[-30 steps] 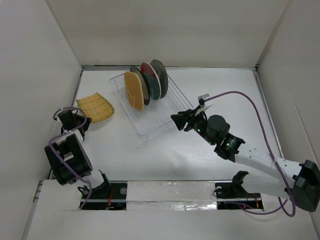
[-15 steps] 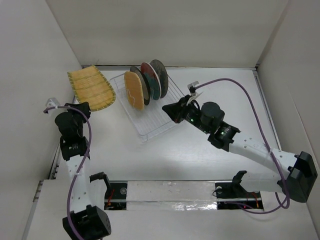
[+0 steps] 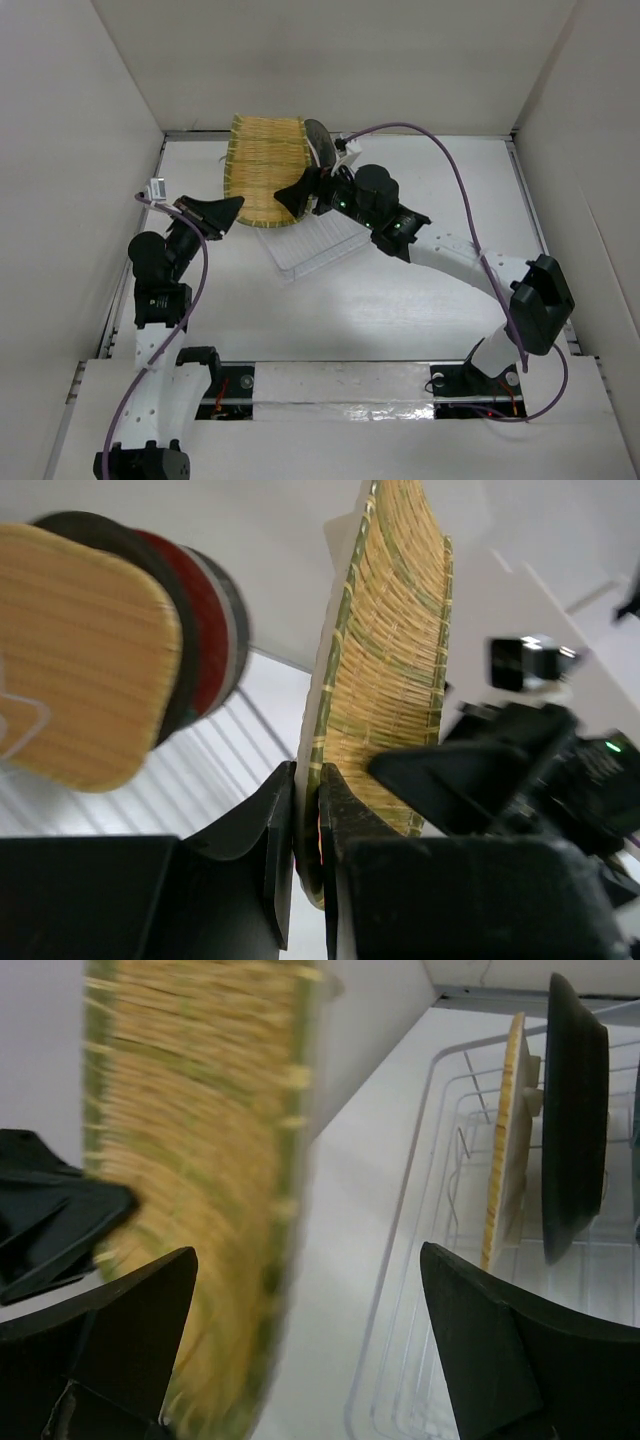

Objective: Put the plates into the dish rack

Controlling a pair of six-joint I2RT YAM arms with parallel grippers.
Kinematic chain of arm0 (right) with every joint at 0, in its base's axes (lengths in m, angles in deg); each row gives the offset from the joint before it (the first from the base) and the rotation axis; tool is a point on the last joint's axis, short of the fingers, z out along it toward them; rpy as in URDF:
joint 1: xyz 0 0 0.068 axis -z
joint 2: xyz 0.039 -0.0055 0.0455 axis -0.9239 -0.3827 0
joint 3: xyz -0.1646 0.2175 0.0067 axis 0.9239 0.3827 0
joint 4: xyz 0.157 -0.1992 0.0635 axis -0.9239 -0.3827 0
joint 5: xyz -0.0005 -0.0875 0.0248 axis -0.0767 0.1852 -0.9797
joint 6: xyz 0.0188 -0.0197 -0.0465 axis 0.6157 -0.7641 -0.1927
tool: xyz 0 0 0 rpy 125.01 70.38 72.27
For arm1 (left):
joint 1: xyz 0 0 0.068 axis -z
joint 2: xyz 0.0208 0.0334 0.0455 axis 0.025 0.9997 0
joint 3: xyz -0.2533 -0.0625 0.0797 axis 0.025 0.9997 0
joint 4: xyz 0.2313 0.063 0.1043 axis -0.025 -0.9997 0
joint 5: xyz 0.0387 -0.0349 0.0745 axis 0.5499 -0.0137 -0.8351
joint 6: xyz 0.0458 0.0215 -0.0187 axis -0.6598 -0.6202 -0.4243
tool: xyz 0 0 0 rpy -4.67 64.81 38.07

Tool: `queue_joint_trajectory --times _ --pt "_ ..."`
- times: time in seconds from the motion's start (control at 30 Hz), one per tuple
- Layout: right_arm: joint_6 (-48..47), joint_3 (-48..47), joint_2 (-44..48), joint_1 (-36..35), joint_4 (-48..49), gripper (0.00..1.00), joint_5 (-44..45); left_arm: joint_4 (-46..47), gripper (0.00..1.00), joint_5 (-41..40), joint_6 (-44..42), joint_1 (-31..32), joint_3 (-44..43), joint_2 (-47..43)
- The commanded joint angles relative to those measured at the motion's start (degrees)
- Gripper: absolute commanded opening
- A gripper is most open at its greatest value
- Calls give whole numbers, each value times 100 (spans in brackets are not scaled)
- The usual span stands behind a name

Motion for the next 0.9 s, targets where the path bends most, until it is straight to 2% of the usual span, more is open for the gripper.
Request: queue_joint_trajectory --times 0.0,0.1,0.23,0.27,0.3,0.37,0.4,0.43,0.47,0.5,0.6,0.63,0.7,0.73,0.8,0.83,0.87 --pt "107 -445 -68 37 50 97 77 1622 0 607 622 188 96 -96" --pt "115 -368 -25 108 276 90 113 1793 0 827 702 355 141 -25" --pt "89 -358 37 256 585 83 -115 1310 0 793 245 426 79 54" --pt "80 -384 28 327 620 77 -203 1274 0 784 219 426 149 63" --pt "72 -419 -6 327 638 61 -317 1204 0 766 175 426 193 80" --pt "80 -551 -129 327 621 50 -476 1186 0 722 131 426 324 98" --pt "80 -595 -182 327 595 41 -502 1151 0 696 87 426 360 124" --pt "72 -665 -261 327 551 23 -537 986 0 609 -18 426 378 133" --pt "72 -675 -288 327 542 23 -520 906 0 573 -71 426 387 150" --pt "80 -701 -305 327 559 0 -477 844 0 555 -107 426 404 185" --pt "-42 -1076 -480 327 428 0 -301 590 2 485 -317 426 510 221" --pt "-138 -1279 -560 240 88 0 -31 423 23 294 -466 495 492 221" --pt "-525 -1884 -796 108 -256 0 374 -253 45 -6 -1098 610 291 142" --pt "-639 -2088 -876 -32 -545 0 907 -534 67 -460 -1335 662 194 107" --pt "-981 -2587 -1052 -173 -749 0 1385 -1279 81 -945 -1905 733 -105 2" --pt "-1087 -2773 -1244 -235 -907 0 1874 -1519 92 -1461 -2074 803 -193 -34" --pt "-1210 -2984 -1350 -322 -1030 0 2106 -1712 96 -1718 -2232 856 -333 -60"
